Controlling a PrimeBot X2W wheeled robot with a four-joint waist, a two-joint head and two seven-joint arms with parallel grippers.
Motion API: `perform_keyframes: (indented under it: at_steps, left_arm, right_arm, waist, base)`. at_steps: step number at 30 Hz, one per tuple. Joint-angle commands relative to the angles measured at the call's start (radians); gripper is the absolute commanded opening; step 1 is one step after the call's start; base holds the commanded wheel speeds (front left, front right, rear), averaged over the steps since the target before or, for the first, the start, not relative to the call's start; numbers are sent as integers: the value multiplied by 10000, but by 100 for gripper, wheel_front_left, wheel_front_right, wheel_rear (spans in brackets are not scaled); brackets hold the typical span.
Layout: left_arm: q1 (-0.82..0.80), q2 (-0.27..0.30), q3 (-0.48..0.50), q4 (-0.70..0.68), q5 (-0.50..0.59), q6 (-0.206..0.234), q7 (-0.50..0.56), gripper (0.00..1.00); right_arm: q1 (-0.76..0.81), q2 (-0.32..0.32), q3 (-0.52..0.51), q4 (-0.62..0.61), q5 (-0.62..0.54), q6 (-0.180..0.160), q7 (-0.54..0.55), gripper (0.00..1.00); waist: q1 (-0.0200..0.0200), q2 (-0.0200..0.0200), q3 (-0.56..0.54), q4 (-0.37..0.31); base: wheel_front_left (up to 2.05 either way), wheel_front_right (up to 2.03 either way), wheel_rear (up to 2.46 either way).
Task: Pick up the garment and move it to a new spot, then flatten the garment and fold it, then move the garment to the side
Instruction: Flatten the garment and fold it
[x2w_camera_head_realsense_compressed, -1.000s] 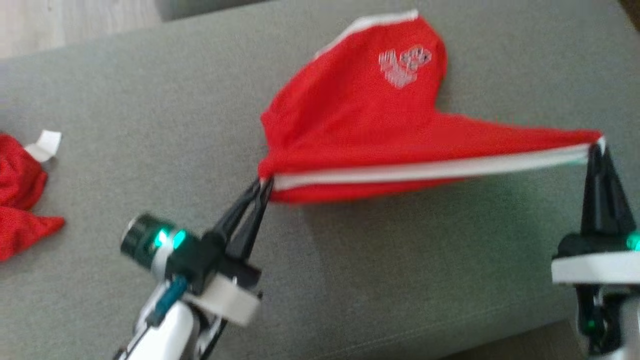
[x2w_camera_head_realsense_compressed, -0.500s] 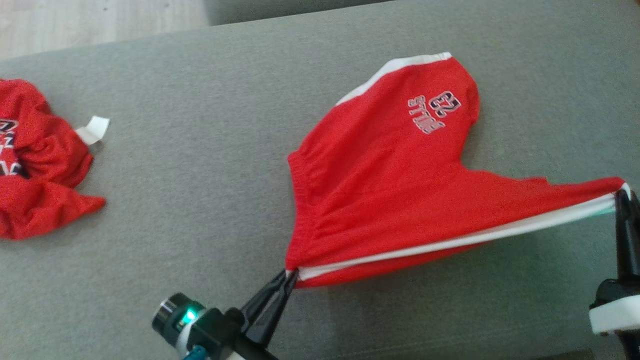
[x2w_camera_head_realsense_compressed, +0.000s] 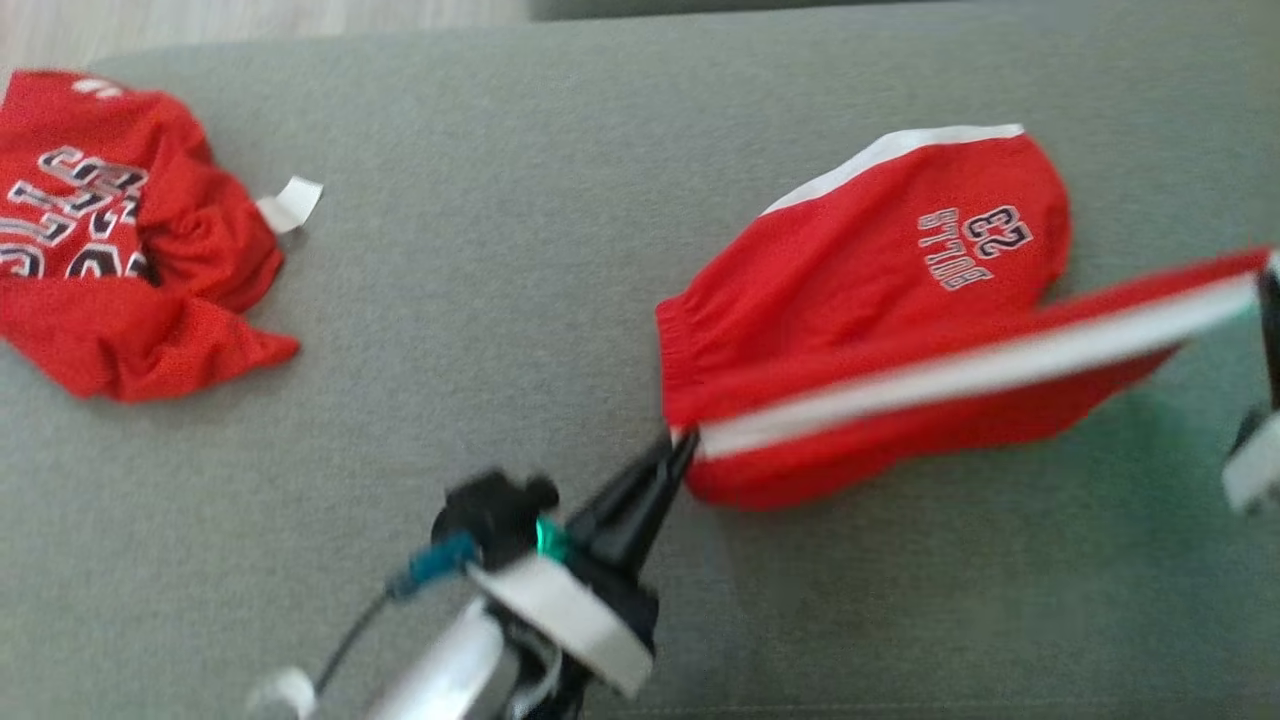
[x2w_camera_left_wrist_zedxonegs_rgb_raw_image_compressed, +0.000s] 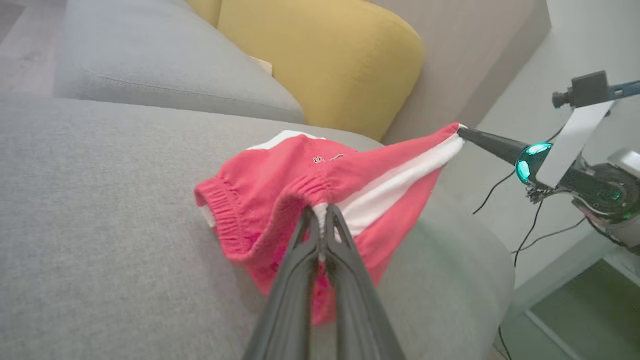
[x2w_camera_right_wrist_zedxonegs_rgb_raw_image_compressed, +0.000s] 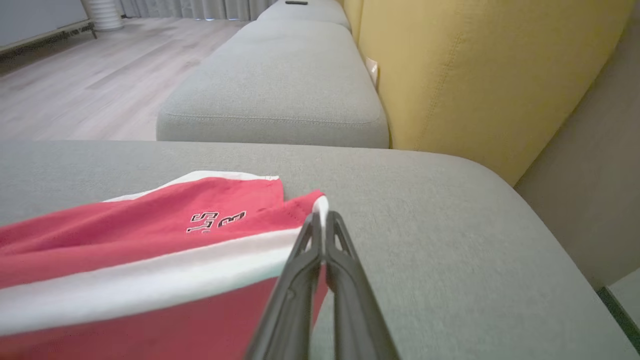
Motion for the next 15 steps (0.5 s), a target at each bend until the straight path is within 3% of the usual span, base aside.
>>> perform_keyframes:
  at_steps: [1, 8, 15]
  left_arm:
    - [-493, -25, 260, -77, -326, 3, -60, 0]
    - [-2418, -375, 238, 1401, -2211, 2, -61, 0]
    - [-4054, -536, -53, 2568, -2867, 1, -61, 0]
  right_arm:
    - [-542, -492, 299, -108, 81, 21, 151, 0]
    - [-3160, -1862, 1827, 1732, 155, 21, 1030, 0]
    - [-5438, -2808, 3704, 3505, 369, 21, 1734, 0]
  waist:
    - [0, 0, 257, 228]
    - [0, 0, 851, 641]
    - [0, 0, 1357, 1030]
  base:
    - [0, 0, 0]
    - [0, 0, 0]
    - [0, 0, 0]
